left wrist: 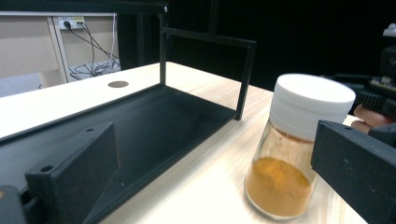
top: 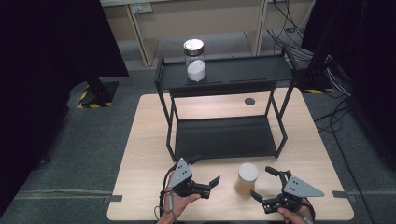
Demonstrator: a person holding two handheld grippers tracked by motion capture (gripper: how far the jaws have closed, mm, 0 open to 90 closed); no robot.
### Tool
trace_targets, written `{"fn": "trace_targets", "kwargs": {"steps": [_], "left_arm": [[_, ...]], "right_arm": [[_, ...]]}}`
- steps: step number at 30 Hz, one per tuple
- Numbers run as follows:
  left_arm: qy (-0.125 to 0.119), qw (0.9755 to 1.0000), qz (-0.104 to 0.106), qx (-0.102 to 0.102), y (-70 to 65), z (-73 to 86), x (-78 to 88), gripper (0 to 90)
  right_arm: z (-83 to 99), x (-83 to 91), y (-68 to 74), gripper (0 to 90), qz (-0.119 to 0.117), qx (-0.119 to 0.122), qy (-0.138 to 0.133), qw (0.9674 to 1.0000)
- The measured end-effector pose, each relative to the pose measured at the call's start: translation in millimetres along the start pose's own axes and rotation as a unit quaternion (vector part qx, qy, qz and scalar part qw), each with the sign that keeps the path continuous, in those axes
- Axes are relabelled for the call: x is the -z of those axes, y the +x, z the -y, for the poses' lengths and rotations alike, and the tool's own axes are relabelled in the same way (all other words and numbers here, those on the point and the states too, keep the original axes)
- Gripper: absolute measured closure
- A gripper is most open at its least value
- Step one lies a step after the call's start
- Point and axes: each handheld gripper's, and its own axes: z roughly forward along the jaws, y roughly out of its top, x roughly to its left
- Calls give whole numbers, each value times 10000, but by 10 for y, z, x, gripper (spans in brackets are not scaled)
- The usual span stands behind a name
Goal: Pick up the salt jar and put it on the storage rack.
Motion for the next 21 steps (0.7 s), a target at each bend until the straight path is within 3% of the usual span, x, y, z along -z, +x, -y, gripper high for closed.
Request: {"fn": "trace_targets", "kwargs": {"steps": [21], "left_arm": [[31,9996,-98,-256,-81,232,41,10]], "right_arm": [[-2,9,1,3,-10,10,-17,10000]]}}
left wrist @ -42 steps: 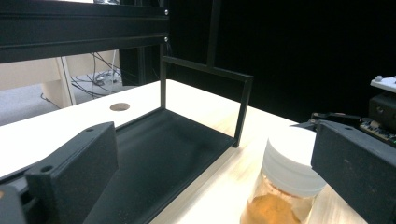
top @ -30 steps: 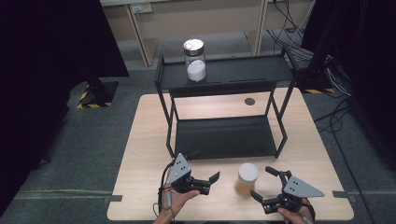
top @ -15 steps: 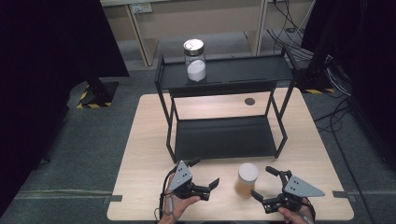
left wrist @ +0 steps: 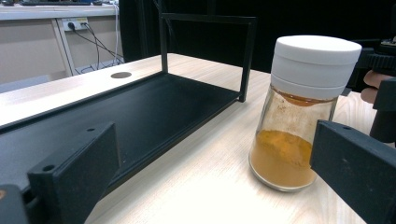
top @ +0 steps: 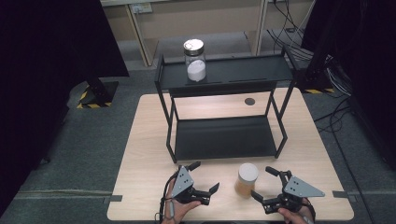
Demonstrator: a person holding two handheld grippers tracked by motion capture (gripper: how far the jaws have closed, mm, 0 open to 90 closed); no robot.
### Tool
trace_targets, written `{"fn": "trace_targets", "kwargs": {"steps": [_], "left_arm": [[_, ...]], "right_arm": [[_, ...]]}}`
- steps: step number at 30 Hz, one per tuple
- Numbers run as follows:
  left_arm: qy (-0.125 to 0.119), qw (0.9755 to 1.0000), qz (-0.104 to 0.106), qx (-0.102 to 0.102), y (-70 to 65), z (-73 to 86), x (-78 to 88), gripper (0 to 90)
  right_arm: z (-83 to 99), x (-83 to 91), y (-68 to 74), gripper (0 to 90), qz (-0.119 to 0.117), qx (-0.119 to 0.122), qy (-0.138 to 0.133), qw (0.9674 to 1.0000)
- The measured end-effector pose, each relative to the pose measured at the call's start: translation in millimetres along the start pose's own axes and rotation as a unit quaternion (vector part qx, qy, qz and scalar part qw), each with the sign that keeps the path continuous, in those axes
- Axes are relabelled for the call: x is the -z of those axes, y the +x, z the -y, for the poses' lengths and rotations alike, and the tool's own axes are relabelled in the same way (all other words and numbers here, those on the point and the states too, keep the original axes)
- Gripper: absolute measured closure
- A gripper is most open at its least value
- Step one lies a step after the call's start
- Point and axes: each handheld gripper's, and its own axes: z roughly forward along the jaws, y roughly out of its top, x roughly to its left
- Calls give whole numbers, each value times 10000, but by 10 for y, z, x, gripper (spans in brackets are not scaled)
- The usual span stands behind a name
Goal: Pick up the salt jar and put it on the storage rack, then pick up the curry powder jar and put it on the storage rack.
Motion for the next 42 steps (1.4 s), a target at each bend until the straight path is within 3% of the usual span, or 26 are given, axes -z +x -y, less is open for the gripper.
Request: {"fn": "trace_targets", "kwargs": {"steps": [33,42], "left_arm": [[47,9999,42,134,30,44,3,9],[45,9999,48,141,31,50,1,9]], "right_arm": [[-25,-20,48,3,41,100,-19,9999],[-89,-136,117,40,14,267,72,9996]]}}
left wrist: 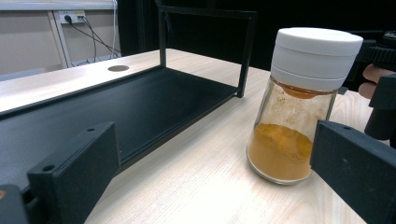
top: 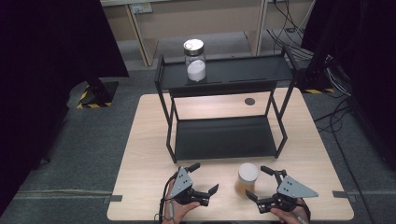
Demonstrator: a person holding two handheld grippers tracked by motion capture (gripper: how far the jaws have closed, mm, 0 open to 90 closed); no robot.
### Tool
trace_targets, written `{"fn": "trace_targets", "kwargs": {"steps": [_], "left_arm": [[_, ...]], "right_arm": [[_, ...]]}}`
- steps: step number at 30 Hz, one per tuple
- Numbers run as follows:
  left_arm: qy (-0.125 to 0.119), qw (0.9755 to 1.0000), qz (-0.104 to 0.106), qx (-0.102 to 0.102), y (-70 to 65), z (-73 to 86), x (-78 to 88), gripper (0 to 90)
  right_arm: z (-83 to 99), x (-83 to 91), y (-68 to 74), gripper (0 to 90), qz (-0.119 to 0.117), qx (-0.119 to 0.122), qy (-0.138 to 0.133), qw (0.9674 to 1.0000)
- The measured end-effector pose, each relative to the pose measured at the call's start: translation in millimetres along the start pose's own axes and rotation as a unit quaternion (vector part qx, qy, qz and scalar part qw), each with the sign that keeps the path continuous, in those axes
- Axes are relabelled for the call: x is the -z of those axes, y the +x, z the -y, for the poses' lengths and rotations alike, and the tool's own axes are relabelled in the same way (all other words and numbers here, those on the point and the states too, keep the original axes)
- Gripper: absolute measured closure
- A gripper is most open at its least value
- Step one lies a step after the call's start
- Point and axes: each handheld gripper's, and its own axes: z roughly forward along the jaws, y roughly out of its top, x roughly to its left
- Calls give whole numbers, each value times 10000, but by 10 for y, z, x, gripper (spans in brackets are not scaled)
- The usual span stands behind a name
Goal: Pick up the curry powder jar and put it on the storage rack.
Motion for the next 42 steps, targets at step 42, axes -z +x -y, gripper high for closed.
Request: {"fn": "trace_targets", "kwargs": {"steps": [42], "left_arm": [[115,9999,36,43,12,25,-30,10]], "right_arm": [[-99,-250,26,354,63,133,324,9994]]}}
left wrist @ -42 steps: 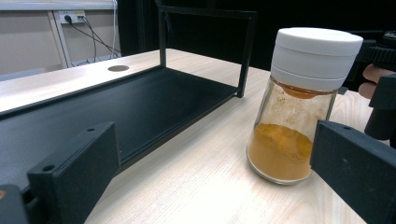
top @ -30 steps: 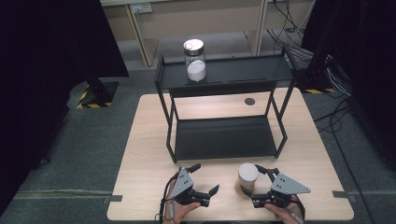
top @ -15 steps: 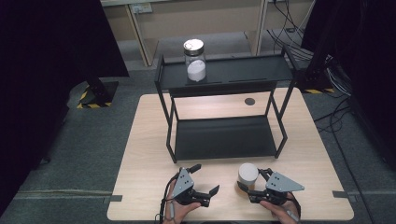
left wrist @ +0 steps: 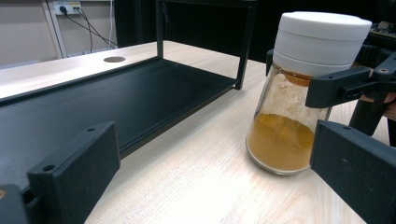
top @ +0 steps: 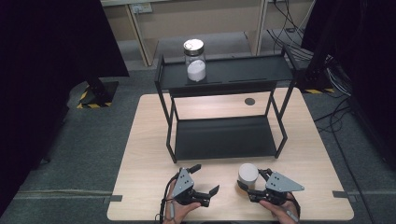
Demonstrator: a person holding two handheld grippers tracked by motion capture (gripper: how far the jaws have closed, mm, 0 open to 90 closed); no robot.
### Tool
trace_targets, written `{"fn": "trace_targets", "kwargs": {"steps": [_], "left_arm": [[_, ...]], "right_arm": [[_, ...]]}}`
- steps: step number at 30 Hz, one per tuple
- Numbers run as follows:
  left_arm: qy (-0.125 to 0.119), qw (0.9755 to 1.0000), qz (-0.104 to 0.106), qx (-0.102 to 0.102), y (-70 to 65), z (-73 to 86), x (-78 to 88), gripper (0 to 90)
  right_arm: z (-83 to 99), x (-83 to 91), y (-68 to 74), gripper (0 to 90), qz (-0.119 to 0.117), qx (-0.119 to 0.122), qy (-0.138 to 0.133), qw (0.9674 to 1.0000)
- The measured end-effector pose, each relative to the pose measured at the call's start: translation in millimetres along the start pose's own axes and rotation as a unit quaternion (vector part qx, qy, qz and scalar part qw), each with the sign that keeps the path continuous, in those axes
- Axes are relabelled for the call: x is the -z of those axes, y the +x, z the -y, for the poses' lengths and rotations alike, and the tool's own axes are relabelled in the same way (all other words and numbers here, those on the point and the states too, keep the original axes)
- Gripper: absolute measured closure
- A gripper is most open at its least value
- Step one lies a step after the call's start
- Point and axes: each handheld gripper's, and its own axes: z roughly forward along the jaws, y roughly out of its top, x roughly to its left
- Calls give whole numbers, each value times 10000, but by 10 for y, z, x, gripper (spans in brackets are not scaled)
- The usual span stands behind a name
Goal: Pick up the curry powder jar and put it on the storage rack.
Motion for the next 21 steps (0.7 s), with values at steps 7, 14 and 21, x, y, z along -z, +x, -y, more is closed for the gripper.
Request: {"fn": "trace_targets", "kwargs": {"steps": [7,14,21], "left_arm": [[0,10000,-6,10,3,3,-1,10],[-1,10000,-12,13,2,4,-1,10],[2,10000,-22,21,6,7,0,10]], "right_arm": [[-45,54,-4,354,44,-28,-73,10000],[-134,100,-20,354,40,15,-100,9999],[-239,140,-42,354,47,82,-120,9999]]}}
